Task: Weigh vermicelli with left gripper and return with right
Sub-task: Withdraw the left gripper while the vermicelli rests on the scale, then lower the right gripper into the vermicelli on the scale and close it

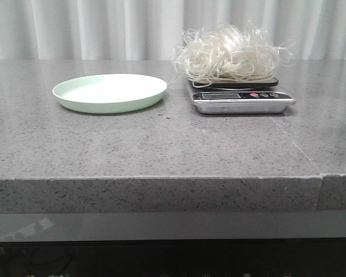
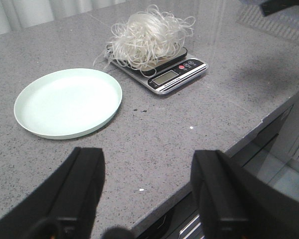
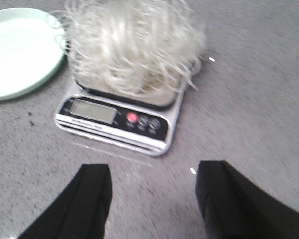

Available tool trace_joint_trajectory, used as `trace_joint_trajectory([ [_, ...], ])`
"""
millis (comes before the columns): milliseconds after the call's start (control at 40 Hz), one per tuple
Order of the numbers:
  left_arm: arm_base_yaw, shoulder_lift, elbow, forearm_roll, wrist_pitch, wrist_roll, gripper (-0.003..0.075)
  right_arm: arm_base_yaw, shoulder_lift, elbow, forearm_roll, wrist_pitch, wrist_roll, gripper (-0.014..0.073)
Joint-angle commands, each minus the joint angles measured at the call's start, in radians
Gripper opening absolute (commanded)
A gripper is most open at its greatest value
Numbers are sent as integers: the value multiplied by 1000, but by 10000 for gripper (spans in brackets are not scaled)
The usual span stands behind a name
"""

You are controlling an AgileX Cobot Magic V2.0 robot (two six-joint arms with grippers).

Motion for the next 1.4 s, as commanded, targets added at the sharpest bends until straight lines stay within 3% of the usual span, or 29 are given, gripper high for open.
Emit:
trace_joint_trajectory([
  [0,-7,3,-26,-8,-78,-10,473,33,84,-124,7,-52,-21,498],
  [600,-7,3,-26,-8,-78,-10,473,69,604,-674,-15,94,-23,498],
  [1000,-7,3,-26,-8,-78,-10,473,60,777,-846,-56,153,-23,493],
  [1275,-7,3,-26,-8,-78,-10,473,60,789,-846,-56,178,-23,231],
  [1375,-7,3,-26,-8,-78,-10,473,60,789,-846,-56,178,-23,188],
])
